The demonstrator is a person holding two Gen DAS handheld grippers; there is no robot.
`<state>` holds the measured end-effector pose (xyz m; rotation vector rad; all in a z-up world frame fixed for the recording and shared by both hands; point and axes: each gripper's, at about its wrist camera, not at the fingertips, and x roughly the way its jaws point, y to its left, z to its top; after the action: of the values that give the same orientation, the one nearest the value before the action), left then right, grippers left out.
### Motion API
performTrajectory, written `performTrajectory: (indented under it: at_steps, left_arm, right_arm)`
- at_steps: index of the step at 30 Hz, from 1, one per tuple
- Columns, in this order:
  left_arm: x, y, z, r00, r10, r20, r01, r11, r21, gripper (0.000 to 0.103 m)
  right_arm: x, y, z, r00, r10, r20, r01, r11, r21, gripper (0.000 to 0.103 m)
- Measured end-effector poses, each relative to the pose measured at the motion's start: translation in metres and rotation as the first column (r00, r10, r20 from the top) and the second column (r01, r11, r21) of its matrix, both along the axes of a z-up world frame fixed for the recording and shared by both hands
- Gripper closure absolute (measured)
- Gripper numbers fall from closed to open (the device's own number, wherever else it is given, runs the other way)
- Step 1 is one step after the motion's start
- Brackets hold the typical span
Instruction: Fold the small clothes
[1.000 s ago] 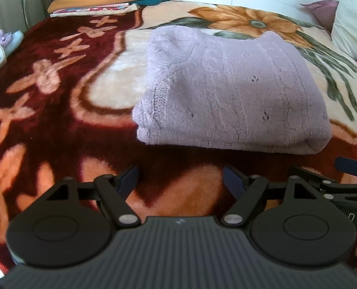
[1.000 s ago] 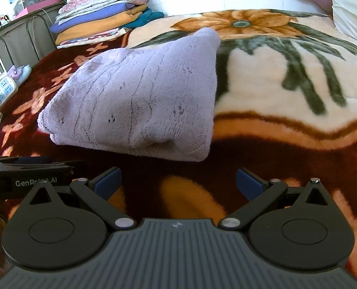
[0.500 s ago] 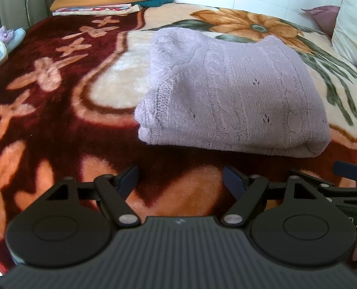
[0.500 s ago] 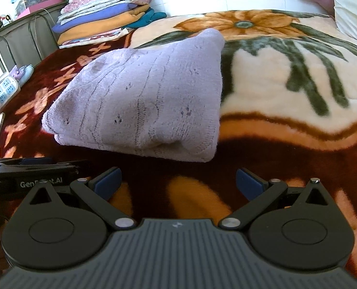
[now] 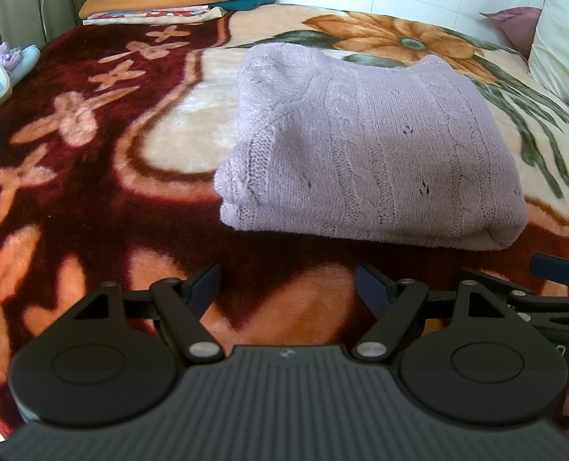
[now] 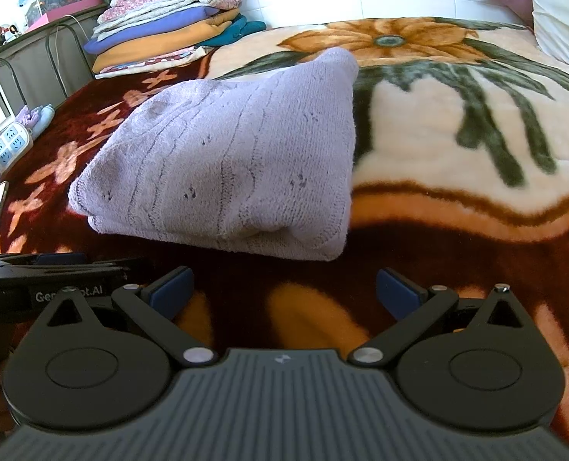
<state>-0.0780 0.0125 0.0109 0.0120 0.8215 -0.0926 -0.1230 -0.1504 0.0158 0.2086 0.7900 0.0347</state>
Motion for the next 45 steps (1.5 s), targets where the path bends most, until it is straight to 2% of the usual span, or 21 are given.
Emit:
performTrajectory:
  at_steps: [45]
  left_arm:
    - [0.0008, -0.0014, -0.0006, 1.000, -0.003, -0.002, 0.003, 1.000, 0.011, 0.024]
  right_arm:
    - [-0.0001, -0.0005, 0.0028, 1.000, -0.001, 0.010, 0.001, 1.000, 0.001, 0.000]
